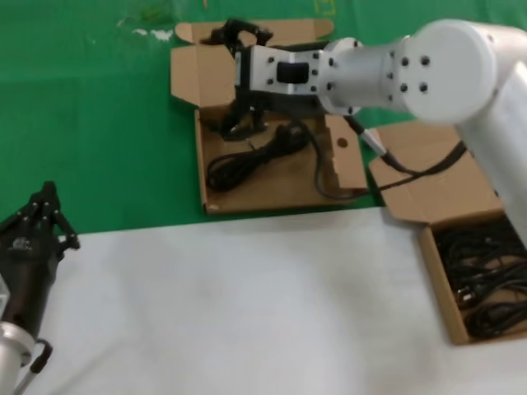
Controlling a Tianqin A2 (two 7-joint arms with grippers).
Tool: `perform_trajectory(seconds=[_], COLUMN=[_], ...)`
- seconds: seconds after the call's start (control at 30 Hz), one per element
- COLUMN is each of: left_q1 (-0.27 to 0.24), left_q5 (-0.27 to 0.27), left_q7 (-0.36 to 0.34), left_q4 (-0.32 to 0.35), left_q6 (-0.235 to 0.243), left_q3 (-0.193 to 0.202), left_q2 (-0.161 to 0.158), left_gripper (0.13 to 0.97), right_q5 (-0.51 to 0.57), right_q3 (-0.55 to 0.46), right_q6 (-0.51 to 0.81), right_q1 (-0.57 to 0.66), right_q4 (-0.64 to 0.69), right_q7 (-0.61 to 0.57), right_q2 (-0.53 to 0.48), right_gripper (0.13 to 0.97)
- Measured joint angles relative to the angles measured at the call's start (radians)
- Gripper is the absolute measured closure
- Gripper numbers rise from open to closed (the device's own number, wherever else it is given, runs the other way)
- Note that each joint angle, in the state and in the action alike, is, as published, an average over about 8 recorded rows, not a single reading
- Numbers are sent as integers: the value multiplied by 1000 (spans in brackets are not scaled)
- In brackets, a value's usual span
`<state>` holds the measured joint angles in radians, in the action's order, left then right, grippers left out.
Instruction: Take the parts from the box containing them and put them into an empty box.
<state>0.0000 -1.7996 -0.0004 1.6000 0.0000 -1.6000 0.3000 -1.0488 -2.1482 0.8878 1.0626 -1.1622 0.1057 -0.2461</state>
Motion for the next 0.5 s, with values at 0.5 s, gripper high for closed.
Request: perform_trajectory(seconds=[0.5], left_q1=[0], left_q5=[0], left_q7=[0], left_q4=[0], left_q6=[0], left_q3=[0], left_q2=[0], left_gripper=[955], right_q5=[-64], right_q3=[119], right_q6=[-192], right_q1=[-147], right_q4=[-110], right_q7=[39], right_q2=[0], right_gripper=[246])
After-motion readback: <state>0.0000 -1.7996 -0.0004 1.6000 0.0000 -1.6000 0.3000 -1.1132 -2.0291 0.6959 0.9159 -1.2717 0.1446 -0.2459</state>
